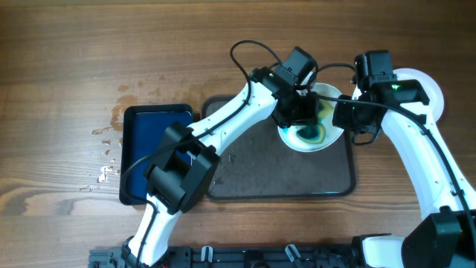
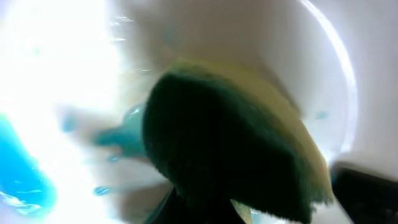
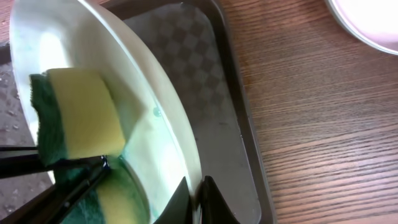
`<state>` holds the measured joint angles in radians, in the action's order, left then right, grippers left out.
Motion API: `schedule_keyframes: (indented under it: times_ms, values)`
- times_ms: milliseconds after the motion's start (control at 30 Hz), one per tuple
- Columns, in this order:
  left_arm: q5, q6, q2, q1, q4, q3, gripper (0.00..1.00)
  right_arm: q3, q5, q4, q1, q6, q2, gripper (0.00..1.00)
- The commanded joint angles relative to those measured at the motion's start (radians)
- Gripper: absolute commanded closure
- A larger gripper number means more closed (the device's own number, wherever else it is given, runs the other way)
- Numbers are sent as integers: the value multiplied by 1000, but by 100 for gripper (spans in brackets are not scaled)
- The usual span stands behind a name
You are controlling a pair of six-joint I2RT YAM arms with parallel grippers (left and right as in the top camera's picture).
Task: Clean dirty plates on tray and stack at the side
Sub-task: 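Scrub the tilted plate's remaining blue marks with the left-gripper sponge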
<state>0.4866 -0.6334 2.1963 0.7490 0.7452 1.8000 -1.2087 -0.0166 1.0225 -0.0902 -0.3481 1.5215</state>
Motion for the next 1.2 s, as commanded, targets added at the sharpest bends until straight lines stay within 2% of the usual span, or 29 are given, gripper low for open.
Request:
schedule_keyframes:
  times_ms: [0,500,767,967,1167]
  values:
    - [-143,27,10,2,39,-1,96,-22,64,-10,-4,12,1,96]
    - [-324,69,9,2,135,-1,96,-22,64,-5,-4,12,1,96]
    - [-344,130,-48,2,136,28,96,-22,64,-12,-4,11,1,96]
    - [-365,132,-138,1,165,68,96,-22,63,-14,-4,11,1,96]
    - [-376,129,-155,0,191,68,96,-22,63,-14,-4,12,1,96]
